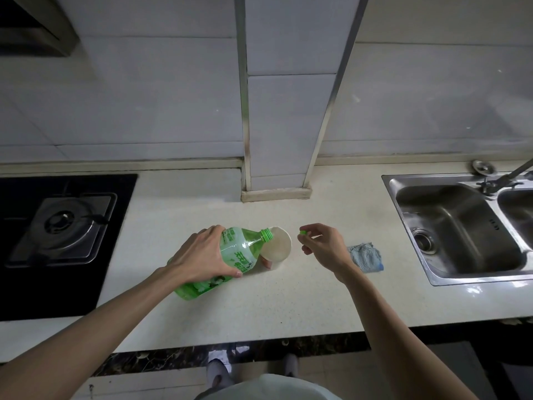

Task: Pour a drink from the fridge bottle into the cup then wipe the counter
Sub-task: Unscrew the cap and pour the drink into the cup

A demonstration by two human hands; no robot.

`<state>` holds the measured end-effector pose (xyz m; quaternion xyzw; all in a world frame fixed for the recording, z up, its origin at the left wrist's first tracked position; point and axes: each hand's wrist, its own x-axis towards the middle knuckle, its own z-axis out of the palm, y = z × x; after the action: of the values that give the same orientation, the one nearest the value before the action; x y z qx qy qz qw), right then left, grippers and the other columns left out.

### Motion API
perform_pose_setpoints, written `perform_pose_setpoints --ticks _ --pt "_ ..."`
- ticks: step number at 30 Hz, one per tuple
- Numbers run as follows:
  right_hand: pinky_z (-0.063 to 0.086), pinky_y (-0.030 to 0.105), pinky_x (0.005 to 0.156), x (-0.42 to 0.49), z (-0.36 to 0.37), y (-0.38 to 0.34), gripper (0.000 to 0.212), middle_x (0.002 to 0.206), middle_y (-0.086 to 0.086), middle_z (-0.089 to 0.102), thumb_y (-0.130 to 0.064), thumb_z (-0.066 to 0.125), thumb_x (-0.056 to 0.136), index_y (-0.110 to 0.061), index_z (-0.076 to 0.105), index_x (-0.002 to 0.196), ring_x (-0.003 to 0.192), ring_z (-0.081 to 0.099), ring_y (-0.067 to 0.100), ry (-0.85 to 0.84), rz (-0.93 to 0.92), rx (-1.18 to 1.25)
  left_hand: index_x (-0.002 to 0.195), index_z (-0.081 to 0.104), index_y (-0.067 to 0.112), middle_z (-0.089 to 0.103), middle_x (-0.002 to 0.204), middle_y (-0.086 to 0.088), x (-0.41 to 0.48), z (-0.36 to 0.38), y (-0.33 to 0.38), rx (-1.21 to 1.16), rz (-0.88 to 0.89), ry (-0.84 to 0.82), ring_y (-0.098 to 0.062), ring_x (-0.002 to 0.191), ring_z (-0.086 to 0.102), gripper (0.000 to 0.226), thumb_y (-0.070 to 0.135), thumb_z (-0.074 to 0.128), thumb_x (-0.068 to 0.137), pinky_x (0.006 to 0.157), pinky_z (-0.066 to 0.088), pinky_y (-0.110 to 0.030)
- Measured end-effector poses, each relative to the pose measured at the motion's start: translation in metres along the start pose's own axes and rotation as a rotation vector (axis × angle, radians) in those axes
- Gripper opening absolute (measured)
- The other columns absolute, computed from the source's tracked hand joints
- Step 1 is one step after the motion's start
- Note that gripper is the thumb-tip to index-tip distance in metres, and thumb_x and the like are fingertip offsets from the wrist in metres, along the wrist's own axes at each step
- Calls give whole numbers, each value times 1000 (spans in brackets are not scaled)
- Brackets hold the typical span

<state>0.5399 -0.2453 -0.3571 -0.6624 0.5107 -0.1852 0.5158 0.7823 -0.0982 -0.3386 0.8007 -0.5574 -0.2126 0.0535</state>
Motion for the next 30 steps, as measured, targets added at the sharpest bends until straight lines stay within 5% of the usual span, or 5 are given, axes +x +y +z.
perform_pose_setpoints --ticks 30 --pt "47 13 54 -4 5 -4 23 89 3 70 -19 68 90 -10 69 111 62 66 11 2 0 -49 124 43 17 51 115 4 -9 -7 1 4 16 -18 -12 98 49 89 65 82 59 76 39 -23"
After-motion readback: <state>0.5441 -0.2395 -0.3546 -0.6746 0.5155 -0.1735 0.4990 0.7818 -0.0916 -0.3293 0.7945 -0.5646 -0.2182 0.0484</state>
